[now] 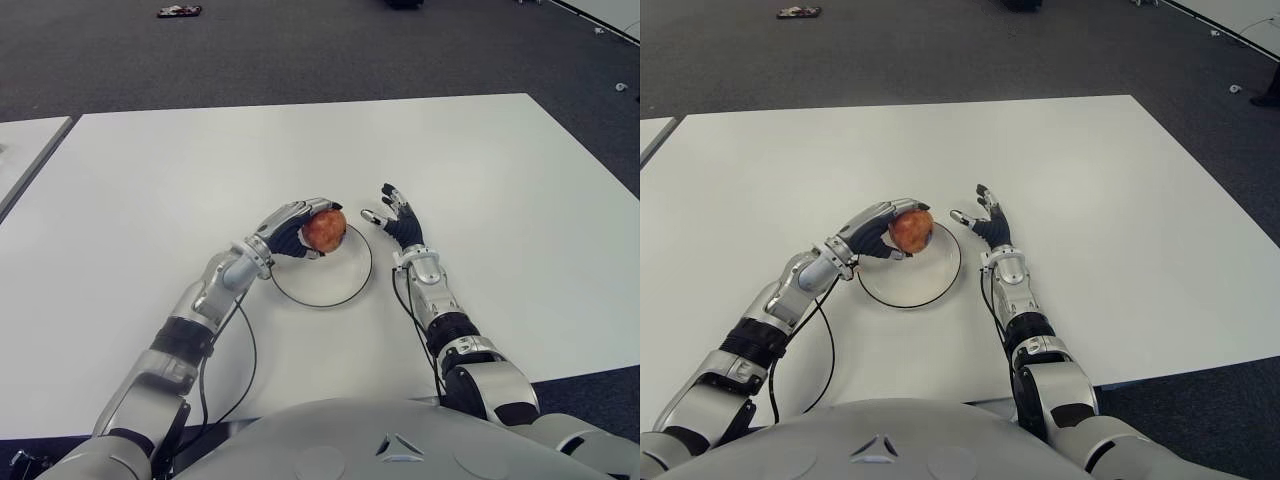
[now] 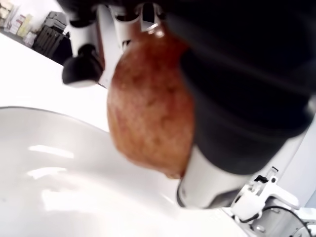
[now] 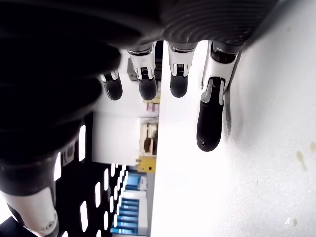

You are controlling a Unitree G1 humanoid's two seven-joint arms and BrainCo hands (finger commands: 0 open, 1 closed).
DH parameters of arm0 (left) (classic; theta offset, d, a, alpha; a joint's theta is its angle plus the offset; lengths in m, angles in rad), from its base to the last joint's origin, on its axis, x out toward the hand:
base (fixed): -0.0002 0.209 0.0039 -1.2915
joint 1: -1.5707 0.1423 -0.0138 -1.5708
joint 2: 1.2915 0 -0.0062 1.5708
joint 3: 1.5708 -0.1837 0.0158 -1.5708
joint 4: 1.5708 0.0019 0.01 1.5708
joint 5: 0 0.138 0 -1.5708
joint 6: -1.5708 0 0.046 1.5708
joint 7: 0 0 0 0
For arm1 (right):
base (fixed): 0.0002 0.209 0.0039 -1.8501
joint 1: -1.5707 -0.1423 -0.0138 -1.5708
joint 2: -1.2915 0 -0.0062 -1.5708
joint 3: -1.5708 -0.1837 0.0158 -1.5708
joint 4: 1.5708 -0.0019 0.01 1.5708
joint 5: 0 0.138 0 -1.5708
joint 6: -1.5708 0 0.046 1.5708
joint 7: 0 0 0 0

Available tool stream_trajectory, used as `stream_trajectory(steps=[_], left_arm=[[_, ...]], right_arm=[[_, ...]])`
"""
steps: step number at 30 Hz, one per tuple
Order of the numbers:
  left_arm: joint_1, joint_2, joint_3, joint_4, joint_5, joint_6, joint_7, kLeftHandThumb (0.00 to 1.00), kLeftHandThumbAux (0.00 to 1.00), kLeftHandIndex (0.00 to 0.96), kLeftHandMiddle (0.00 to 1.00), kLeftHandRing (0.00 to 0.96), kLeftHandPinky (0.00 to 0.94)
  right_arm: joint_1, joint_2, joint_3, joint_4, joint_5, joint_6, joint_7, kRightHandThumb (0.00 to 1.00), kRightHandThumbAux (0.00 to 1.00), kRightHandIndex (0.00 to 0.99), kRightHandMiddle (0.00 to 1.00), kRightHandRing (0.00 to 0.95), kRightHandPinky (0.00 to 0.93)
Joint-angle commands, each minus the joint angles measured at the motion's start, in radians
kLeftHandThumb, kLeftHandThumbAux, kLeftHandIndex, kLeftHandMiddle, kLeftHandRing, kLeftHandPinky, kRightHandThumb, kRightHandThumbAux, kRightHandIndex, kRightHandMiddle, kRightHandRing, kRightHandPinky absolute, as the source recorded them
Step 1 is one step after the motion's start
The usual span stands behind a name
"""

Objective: Put the apples into the plate.

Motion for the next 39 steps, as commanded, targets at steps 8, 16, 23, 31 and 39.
stream_trajectory(steps=[8,16,23,31,39], left_arm=[[0.007,0.005,-0.017,0.003,0.018,0.015,0.012,0.737,0.696,0.445,0.841,0.842,0.842],[0.015,0.006,-0.031,0.009,0.013,0.008,0.006,0.736,0.696,0.445,0.839,0.841,0.835],[0.023,0.013,-0.033,0.003,-0.005,0.003,0.000,0.736,0.696,0.445,0.839,0.840,0.836],[0.019,0.021,-0.024,0.001,-0.016,-0.095,0.045,0.735,0.695,0.444,0.846,0.845,0.849],[0.026,0.038,-0.025,-0.051,-0.083,-0.161,-0.002,0.482,0.436,0.342,0.358,0.288,0.277]], right_arm=[[0.050,0.004,0.000,0.047,0.007,0.022,0.016,0.048,0.663,0.000,0.000,0.000,0.033],[0.051,0.002,0.000,0.046,0.007,0.028,0.017,0.040,0.665,0.000,0.000,0.000,0.039],[0.049,0.004,0.000,0.049,0.006,0.033,0.014,0.050,0.678,0.000,0.000,0.000,0.048],[0.051,0.005,0.005,0.048,0.001,0.039,0.010,0.069,0.701,0.000,0.000,0.005,0.064],[0.051,0.007,0.006,0.047,-0.002,0.039,0.004,0.089,0.700,0.000,0.000,0.023,0.094]])
